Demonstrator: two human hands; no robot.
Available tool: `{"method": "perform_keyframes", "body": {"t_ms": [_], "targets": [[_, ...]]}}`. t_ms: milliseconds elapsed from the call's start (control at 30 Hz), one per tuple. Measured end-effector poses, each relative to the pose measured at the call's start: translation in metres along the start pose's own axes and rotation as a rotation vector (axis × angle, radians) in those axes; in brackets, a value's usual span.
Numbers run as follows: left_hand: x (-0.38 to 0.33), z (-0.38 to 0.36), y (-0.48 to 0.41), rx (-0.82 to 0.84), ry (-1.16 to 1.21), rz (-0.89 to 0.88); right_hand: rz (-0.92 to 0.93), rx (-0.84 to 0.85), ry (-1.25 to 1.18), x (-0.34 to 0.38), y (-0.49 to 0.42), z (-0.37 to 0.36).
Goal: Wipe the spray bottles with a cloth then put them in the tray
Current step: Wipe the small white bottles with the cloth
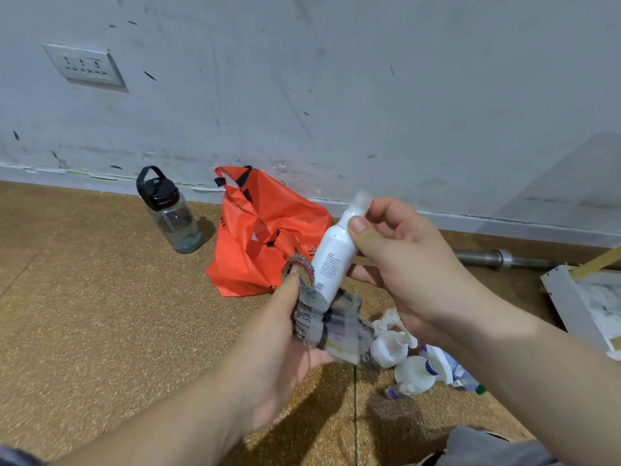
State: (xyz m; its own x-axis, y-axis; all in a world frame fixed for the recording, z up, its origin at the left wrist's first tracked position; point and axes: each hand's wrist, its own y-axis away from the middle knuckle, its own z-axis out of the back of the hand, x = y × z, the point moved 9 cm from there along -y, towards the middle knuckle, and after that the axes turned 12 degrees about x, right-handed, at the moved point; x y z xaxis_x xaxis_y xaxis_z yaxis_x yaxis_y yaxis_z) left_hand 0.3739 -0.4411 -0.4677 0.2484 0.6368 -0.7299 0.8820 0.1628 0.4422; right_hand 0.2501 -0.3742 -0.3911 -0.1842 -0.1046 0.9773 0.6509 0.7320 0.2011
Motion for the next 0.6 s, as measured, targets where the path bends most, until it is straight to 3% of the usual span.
{"method": "perform_keyframes", "body": {"t_ms": [133,300,433,533,600], "targets": [[-0.007,0.005,-0.005,-0.074,-0.052,0.001,0.003,0.043,0.088,0.007,-0.004,0.002],[-0.016,0.026,-0.001,-0.234,-0.360,-0.076,0.074,0.105,0.261,0.016,0.001,-0.007],[-0.045,0.039,0.006,-0.315,-0.323,-0.231,0.055,0.037,0.315,0.016,-0.003,0.006],[-0.077,0.027,0.007,-0.306,-0.499,-0.395,0.018,0.103,0.373,0.006,-0.002,0.002],[-0.078,0.012,-0.001,-0.212,-0.531,-0.387,0.023,0.166,0.293,0.001,0.002,-0.010]]}}
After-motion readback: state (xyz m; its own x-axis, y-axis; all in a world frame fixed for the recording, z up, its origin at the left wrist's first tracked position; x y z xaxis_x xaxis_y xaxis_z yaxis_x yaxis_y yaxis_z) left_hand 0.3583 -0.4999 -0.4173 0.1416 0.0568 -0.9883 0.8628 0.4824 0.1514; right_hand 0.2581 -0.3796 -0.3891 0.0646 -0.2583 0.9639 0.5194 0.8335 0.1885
